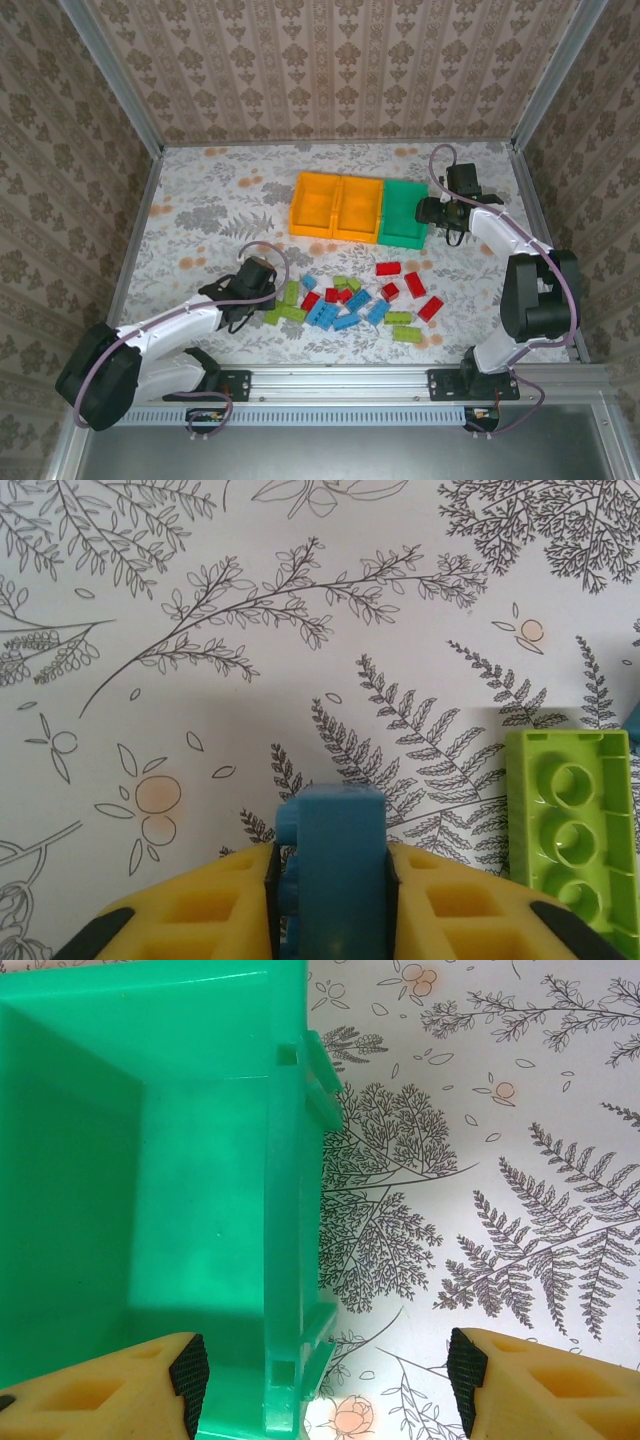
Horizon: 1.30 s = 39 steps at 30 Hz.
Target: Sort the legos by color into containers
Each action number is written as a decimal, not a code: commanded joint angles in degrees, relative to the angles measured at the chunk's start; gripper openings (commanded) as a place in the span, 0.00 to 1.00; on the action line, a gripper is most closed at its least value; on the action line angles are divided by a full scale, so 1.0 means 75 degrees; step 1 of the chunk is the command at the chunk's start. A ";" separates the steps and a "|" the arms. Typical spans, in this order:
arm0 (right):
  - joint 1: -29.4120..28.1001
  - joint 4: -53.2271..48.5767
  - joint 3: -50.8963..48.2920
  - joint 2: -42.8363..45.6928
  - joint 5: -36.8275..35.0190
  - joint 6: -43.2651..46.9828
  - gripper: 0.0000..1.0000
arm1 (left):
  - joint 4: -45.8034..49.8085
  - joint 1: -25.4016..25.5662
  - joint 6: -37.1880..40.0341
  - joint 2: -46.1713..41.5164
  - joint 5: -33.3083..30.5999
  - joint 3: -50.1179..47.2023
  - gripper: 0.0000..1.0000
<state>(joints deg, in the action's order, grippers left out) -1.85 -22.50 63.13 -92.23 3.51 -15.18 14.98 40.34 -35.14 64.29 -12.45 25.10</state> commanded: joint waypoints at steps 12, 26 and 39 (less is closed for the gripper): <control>0.0035 -0.0026 -0.0180 0.0005 0.0177 -0.0156 0.68 | 0.0066 -0.0140 0.0254 0.0334 -0.0162 0.0524 0.18; 0.0035 0.0139 -0.0208 -0.0229 0.0458 -0.0296 0.72 | 0.0102 -0.0153 0.1023 0.1211 -0.0027 0.2284 0.18; 0.0031 0.0334 -0.0378 -0.0246 0.0617 -0.0436 0.72 | -0.0452 0.0397 0.1496 0.2999 0.0632 0.4229 0.16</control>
<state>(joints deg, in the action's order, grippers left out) -1.85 -20.99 60.88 -93.93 6.55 -17.06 13.54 41.65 -26.83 85.14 -9.21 51.13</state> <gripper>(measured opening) 0.717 0.164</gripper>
